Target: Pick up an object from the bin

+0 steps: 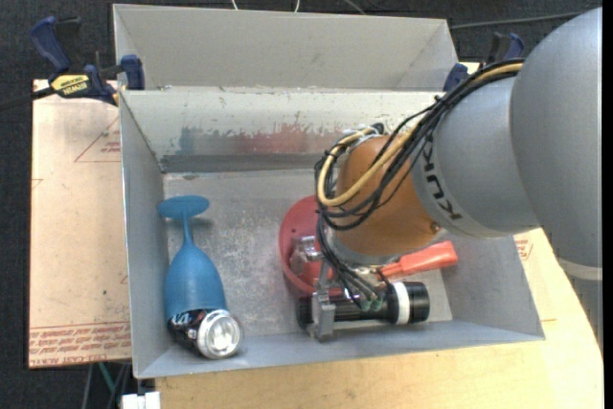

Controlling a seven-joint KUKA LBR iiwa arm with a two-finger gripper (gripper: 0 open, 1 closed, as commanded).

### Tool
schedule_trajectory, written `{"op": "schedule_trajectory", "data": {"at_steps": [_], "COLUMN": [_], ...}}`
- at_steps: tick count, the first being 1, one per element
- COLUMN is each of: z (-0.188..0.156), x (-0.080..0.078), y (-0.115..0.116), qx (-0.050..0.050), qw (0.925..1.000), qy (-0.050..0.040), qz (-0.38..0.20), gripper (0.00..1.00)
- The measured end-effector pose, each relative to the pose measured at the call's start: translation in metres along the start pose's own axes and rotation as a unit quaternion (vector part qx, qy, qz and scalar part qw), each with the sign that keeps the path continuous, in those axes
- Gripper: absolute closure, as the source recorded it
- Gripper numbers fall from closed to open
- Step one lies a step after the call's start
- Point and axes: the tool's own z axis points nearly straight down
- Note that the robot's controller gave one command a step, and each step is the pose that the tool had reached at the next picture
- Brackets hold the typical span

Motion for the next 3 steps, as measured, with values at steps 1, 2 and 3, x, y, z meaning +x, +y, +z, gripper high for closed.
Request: {"op": "schedule_trajectory", "data": {"at_steps": [1,2,3], "z": [0.005,0.003,0.003], "x": [-0.028,-0.007,-0.007], "y": [-0.117,0.012,0.009], "qx": [0.004,-0.005,-0.004], "qw": [0.9969,0.9998,0.9999], "qy": [-0.0053,-0.0022,-0.0022], "qz": [-0.078,-0.017,-0.015], "gripper": [0.0,1.0,1.0]}}
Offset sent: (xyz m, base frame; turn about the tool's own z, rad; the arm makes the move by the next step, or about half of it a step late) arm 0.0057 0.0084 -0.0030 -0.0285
